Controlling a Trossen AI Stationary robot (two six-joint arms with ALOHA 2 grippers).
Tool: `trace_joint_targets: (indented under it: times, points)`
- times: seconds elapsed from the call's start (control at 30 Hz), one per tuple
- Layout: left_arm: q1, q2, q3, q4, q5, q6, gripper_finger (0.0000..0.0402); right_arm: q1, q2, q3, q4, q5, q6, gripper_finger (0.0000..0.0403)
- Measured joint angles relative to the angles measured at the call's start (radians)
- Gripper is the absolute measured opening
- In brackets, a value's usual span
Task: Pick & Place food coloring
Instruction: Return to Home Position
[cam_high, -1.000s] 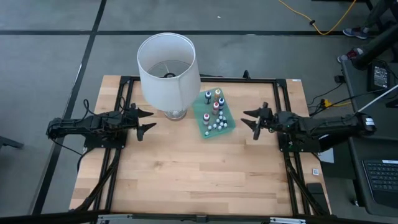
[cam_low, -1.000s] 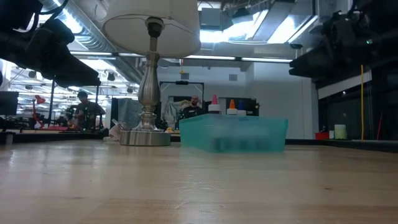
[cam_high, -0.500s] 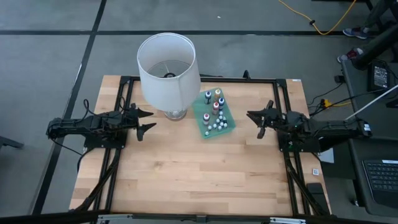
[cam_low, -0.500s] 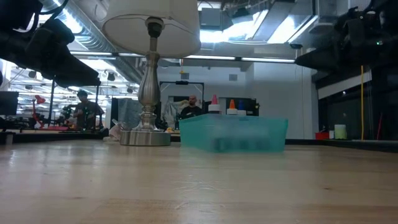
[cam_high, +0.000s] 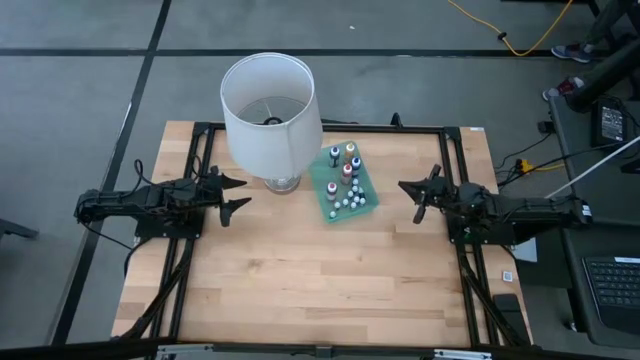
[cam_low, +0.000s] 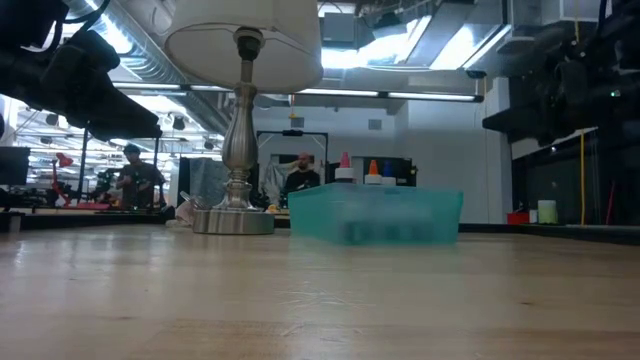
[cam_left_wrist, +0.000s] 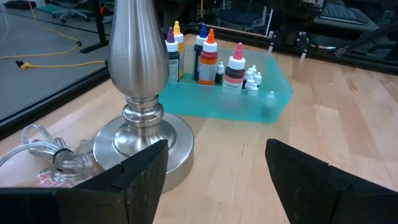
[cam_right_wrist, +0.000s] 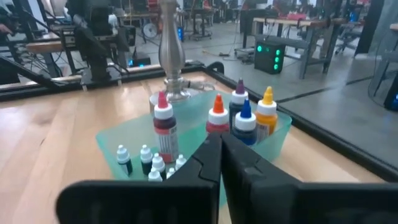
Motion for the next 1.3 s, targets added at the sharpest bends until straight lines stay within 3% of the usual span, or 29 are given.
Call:
trace_joint_targets:
  times: [1.3]
  points:
    - [0.000,0.000,0.000,0.000,0.000,0.000,0.0265,0.000,-0.064,0.000,0.001,-0.001,0.006,0.0016]
